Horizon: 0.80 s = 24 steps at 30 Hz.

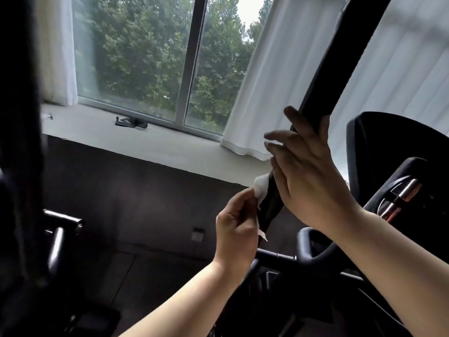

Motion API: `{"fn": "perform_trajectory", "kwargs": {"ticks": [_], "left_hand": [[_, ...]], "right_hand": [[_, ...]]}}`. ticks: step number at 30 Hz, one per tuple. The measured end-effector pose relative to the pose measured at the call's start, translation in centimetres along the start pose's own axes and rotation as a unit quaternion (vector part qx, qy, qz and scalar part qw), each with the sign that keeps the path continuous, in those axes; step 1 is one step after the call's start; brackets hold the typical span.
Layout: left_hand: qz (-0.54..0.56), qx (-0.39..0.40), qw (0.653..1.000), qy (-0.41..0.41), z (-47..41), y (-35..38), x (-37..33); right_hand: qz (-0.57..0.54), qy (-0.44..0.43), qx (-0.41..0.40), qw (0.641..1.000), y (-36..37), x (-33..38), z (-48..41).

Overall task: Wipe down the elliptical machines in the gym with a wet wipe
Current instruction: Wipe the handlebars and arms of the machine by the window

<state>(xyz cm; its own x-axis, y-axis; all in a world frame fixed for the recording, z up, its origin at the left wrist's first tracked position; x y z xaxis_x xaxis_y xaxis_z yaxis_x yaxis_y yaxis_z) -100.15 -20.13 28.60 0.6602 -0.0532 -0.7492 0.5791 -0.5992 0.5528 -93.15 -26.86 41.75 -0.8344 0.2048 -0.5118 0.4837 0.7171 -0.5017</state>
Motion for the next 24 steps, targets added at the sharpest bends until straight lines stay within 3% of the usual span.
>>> {"fn": "perform_trajectory", "kwargs": {"ticks": [8, 13, 19, 24], "left_hand": [[0.007, 0.020, 0.997, 0.076, -0.2, 1.3, -1.7], [0.016, -0.013, 0.999, 0.035, 0.5, 1.0, -0.8], [0.047, 0.020, 0.994, 0.095, -0.8, 1.8, -2.0], [-0.028, -0.012, 0.996, 0.082, 1.0, 1.1, 0.4]], "right_hand": [[-0.024, -0.017, 0.027, 0.999, -0.8, -0.5, 0.3], [-0.018, -0.014, 0.025, 0.999, -0.6, -0.5, 0.3], [-0.003, -0.015, 0.011, 1.000, -0.3, -0.5, 0.3], [0.013, -0.019, 0.023, 0.999, -0.3, -0.5, 0.4]]}}
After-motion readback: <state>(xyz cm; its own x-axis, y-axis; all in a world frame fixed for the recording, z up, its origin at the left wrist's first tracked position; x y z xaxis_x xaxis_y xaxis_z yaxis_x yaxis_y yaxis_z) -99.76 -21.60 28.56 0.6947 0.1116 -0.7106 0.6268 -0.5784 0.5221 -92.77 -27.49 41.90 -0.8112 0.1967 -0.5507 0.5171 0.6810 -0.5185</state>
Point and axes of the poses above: each hand's wrist, its own z-axis away from the middle knuckle, its own y-axis out of the palm, x = y × z, the point moved 1 cm from there along -z, towards the middle knuckle, and after that the axes turned 3 degrees about -z, right-handed, at the moved point
